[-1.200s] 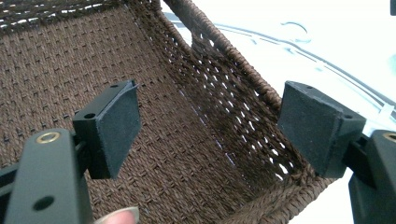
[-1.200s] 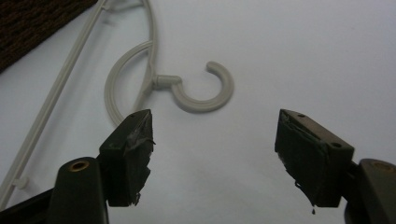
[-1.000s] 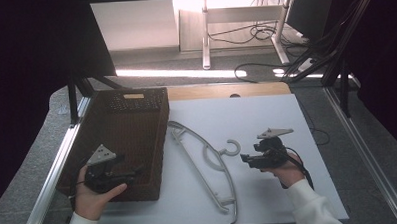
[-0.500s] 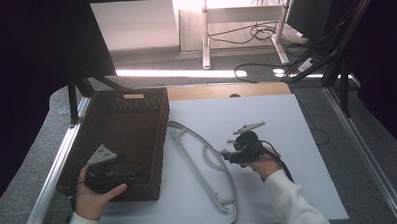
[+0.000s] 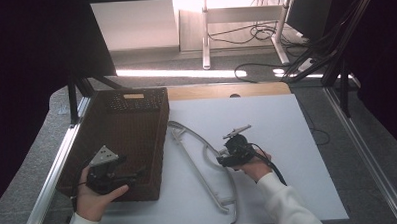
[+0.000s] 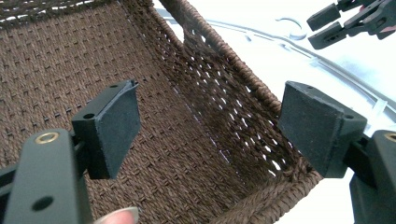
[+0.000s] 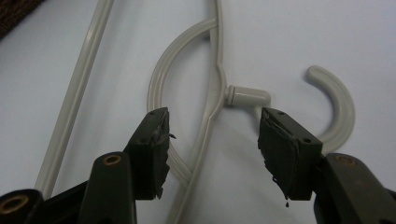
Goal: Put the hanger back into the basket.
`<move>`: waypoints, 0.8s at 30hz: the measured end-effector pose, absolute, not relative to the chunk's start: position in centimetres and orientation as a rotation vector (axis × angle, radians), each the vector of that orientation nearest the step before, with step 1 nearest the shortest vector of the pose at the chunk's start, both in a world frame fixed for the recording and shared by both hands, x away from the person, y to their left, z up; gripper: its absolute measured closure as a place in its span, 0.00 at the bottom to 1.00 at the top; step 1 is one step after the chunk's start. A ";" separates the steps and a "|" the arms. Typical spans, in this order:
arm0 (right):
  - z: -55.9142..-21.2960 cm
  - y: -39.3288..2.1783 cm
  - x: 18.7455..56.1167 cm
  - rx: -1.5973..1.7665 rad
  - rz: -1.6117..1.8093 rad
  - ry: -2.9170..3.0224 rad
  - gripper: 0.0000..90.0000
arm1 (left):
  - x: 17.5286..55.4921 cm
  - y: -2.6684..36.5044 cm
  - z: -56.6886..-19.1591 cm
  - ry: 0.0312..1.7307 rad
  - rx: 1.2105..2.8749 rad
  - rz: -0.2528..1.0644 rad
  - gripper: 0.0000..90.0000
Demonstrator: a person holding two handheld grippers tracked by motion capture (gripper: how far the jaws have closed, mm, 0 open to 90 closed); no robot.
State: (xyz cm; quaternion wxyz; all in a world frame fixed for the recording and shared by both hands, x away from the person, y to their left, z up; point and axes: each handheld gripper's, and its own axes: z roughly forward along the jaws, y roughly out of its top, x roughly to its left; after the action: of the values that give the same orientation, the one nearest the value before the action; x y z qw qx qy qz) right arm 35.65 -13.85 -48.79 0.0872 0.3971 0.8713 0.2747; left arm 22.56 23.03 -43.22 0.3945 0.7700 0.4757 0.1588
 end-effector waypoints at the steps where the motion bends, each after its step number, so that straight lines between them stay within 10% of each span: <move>1: -48.9 -13.7 35.7 1.184 0.815 2.595 0.49 | 22.5 23.0 -43.2 1.204 1.953 0.405 0.23; 24: -50.5 -12.4 36.1 1.182 0.690 2.591 0.67 | 22.7 22.9 -43.5 1.201 1.964 0.399 0.23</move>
State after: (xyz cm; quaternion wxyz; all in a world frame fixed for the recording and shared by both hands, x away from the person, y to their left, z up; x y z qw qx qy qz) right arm 36.08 -12.41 -50.54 0.1052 0.4011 0.8793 0.2343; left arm 22.69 22.89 -43.48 0.3917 0.7734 0.4729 0.1571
